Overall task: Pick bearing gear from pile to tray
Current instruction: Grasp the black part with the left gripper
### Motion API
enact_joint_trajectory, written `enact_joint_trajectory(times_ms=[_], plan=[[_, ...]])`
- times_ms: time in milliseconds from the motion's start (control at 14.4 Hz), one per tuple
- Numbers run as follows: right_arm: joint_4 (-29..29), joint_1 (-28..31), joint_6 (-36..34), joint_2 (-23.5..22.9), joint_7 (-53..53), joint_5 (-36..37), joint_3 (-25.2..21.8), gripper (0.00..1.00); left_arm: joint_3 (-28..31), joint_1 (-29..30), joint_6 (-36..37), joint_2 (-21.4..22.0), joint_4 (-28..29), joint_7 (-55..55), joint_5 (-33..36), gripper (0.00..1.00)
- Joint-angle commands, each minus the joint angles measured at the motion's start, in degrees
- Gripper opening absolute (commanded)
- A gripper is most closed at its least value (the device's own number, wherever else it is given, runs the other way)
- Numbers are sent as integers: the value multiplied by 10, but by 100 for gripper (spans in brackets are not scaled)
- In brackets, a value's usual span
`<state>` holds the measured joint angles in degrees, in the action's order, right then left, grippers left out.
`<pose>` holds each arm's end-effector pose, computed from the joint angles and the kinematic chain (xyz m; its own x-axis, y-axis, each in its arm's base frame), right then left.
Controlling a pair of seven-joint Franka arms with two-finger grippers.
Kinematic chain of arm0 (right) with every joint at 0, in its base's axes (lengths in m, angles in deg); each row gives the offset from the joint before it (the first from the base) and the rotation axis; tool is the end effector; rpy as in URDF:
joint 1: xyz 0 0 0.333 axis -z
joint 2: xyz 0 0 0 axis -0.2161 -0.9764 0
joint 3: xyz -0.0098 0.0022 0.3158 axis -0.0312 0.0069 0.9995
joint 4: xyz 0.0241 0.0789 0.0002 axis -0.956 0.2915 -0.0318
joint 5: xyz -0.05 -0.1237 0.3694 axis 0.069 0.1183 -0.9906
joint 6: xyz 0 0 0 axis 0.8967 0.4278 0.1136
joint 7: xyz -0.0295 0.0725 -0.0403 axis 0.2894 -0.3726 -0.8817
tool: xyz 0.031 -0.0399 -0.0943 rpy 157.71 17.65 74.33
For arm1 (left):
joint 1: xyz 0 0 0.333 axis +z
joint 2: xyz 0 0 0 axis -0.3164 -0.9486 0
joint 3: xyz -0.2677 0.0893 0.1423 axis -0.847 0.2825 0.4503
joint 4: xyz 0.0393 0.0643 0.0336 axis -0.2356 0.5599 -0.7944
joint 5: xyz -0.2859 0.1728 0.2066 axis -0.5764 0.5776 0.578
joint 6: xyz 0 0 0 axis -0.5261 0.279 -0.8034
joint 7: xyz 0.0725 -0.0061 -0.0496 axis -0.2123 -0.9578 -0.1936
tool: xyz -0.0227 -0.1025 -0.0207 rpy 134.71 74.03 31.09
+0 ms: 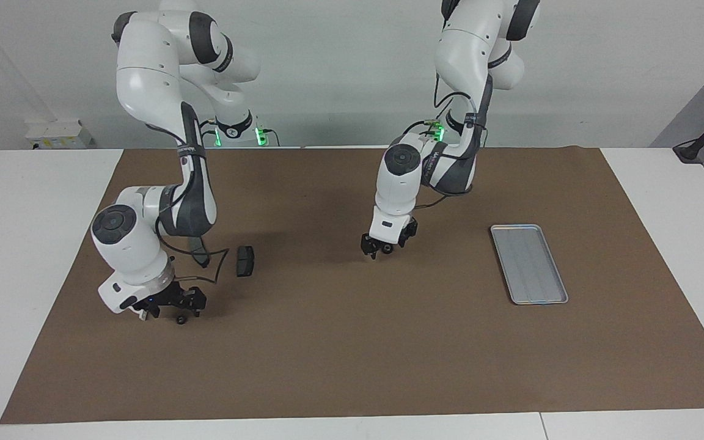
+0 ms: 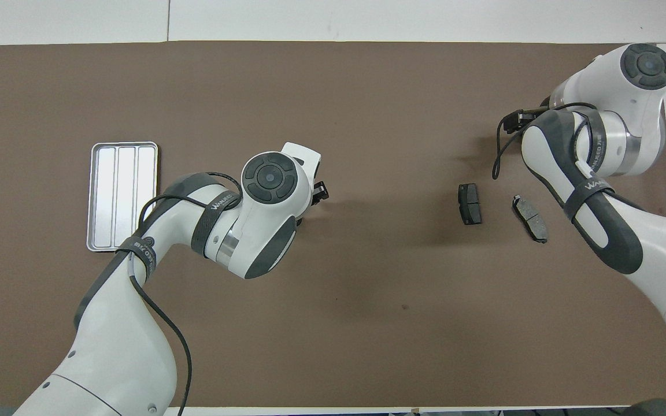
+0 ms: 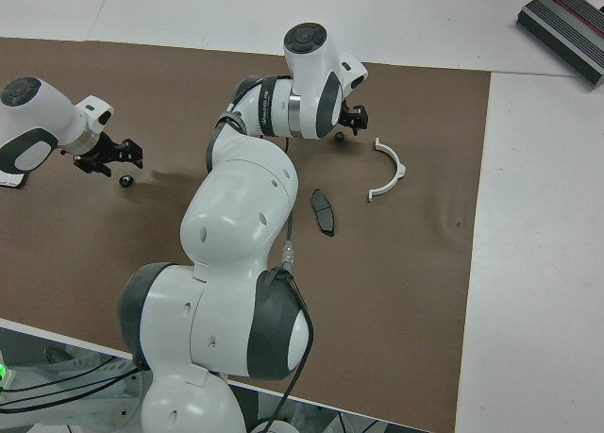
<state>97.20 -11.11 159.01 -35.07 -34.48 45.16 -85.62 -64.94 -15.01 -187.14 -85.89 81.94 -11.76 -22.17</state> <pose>0.7048 -0.0193 0.3124 0.9969 -0.0260 0.0742 -0.0287 -0.9989 0.0364 0.5209 -0.3699 0.3111 0.9448 0.3275 0.0129 0.3273 -0.9448 0.0161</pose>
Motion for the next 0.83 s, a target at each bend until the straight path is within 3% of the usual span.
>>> enact_joint_trajectory(times_ms=[0, 554, 761], plan=[[-20, -5, -9, -16, 17, -4, 3, 97, 6, -6, -39, 26, 51, -10, 3, 87], [-19, 3, 1, -29, 18, -6, 3, 95, 6, -7, -41, 31, 64, -11, 3, 83], [-17, 11, 15, -30, 17, -5, 3, 92, 6, -8, -42, 31, 66, -10, 3, 74]])
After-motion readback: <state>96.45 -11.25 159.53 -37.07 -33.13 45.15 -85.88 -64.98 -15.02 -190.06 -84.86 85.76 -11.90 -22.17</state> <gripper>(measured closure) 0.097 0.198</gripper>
